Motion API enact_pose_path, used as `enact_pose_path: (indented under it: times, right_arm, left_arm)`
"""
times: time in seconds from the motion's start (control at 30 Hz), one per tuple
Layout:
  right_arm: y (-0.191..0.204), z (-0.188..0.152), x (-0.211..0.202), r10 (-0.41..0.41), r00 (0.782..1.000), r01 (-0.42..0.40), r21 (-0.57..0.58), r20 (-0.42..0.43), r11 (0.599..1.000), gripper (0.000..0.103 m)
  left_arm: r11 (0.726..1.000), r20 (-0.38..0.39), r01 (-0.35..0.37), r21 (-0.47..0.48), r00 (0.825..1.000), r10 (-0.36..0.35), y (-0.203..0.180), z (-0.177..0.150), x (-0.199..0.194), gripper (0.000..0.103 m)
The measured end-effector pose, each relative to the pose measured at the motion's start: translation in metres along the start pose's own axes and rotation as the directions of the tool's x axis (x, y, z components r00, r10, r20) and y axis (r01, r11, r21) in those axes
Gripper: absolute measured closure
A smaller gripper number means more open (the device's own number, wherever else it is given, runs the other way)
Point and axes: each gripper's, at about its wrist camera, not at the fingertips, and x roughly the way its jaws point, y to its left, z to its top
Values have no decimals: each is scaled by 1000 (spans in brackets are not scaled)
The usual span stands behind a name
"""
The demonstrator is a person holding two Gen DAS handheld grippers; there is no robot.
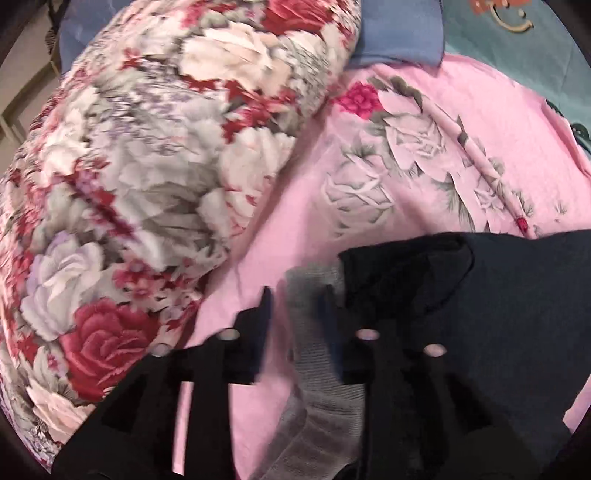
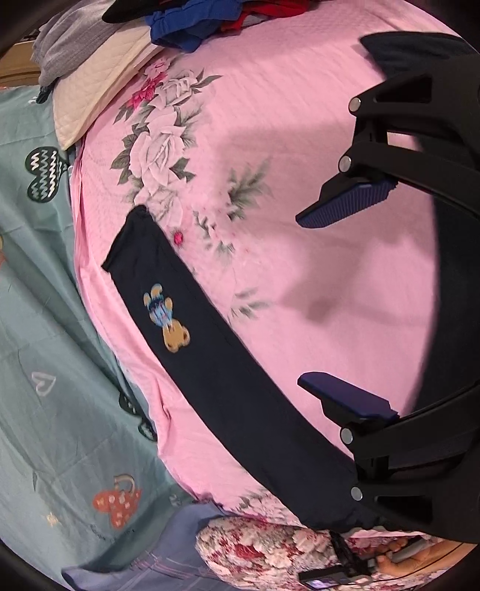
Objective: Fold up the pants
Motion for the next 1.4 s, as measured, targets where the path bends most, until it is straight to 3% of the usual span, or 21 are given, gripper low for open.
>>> enact_pose_path:
  times: [0.03,0.07,0.17,0.23,0.33,0.43,0.5,0.57,0.6,0.63,0.7,0.87,0.93,1.0,1.03,1.07,1.13,1.17,1.23,1.33,1.4]
  right_arm:
    - [-9,11,7,-8,1000,8,19,-7,1000,22]
    - [-16,20,11,-16,1000,16,34,-7,999,22]
    - [-40,57,28,-56,998,53,103,30,993,22]
    - [-49,79,41,-57,997,52,116,45,992,22]
    - [-58,108,65,-85,995,78,132,54,988,22]
    - [-65,128,90,-101,994,95,146,33,985,23]
    - [-71,136,104,-97,995,92,176,19,980,31]
    - [-72,141,112,-108,994,104,184,10,977,48]
    - [-71,143,113,-109,994,106,177,9,979,62]
    - [-70,145,115,-110,994,110,172,-4,979,87]
    - [-74,148,109,-80,997,77,198,6,977,92]
    - [-75,149,74,-98,991,83,145,96,986,92]
    - [-81,143,79,-126,990,116,139,64,983,92]
    - [-91,131,97,-162,987,163,135,-21,977,86]
    - [-92,127,99,-160,987,159,122,-7,980,77]
    - [-88,126,95,-219,976,218,89,0,972,55]
    - [-81,130,81,-322,945,319,62,56,946,48]
    - [-75,133,69,-299,945,296,48,130,954,48]
    - [-61,140,60,-251,947,253,14,201,967,48]
    - [-45,148,75,-145,978,151,-23,153,988,48]
    - [-34,149,92,-142,982,148,-45,122,988,48]
  left_arm:
    - [999,9,23,-24,1000,-22,7,-2,-9,38]
    - [997,21,62,-52,998,-61,14,-5,-19,34]
    - [983,80,158,-90,985,-151,26,-17,-53,31]
    - [972,115,218,-85,971,-208,28,-28,-76,25]
    - [949,137,309,-64,945,-298,22,-52,-103,24]
    - [935,153,353,-42,927,-344,12,-72,-116,20]
    - [930,142,366,-28,922,-359,-2,-80,-114,18]
    - [935,106,355,-9,930,-352,-12,-87,-105,18]
    - [940,82,341,-4,937,-340,-17,-86,-97,18]
    - [943,52,333,5,941,-333,-23,-89,-90,18]
    - [946,7,323,17,946,-323,-33,-94,-80,18]
    - [951,-35,307,29,951,-306,-42,-101,-60,18]
    - [953,-49,301,30,953,-300,-42,-101,-54,18]
    - [953,-51,301,32,953,-299,-43,-102,-56,18]
    - [952,-49,305,37,952,-303,-43,-101,-59,18]
    - [950,-44,308,41,951,-307,-41,-100,-64,18]
    - [950,-11,310,50,951,-309,-34,-98,-74,18]
    - [950,7,309,52,951,-310,-30,-97,-79,18]
    - [948,23,316,40,948,-317,-21,-94,-85,18]
    - [950,10,312,-13,950,-312,-10,-92,-80,18]
    - [957,-4,288,-29,958,-288,-4,-94,-76,18]
